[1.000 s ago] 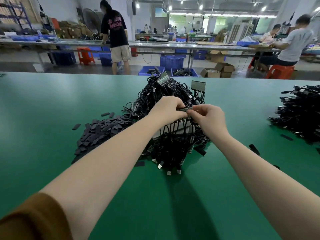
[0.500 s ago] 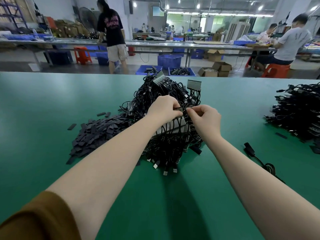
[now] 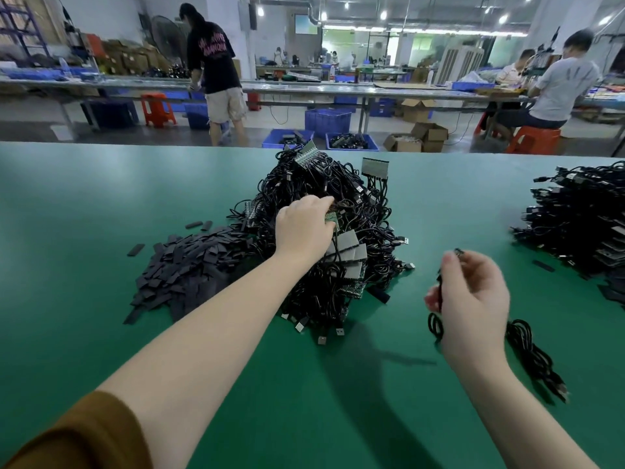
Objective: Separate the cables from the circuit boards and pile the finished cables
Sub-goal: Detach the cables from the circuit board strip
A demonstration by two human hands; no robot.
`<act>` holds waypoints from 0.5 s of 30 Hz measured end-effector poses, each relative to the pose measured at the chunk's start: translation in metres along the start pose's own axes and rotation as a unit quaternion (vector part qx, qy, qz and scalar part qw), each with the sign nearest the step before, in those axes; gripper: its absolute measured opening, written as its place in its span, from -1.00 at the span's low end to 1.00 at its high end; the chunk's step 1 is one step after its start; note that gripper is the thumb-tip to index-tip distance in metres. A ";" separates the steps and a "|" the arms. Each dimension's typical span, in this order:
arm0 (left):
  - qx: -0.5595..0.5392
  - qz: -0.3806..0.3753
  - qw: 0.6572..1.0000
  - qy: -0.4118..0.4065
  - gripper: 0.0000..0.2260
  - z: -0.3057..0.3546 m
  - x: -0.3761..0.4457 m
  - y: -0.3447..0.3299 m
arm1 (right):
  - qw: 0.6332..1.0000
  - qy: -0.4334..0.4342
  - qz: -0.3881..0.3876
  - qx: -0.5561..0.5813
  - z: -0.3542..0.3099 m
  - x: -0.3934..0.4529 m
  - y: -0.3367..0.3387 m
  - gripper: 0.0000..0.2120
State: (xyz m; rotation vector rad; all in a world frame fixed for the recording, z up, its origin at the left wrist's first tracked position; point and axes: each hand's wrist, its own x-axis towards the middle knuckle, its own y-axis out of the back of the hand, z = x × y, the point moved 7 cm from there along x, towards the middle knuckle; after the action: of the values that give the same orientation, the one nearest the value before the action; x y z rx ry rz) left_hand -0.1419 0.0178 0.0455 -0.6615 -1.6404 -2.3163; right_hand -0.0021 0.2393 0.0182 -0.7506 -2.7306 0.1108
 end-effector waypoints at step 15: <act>-0.378 -0.141 0.910 0.099 -0.84 -0.046 -0.174 0.026 | 0.910 -0.250 -0.321 0.087 0.063 -0.103 -0.128 -0.87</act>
State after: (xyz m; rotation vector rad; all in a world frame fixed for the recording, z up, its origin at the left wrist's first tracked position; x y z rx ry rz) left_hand 0.0108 -0.0469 -0.0291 -0.2913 -0.7431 -3.1175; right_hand 0.0001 0.0768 -0.0503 0.2954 -3.2252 0.4392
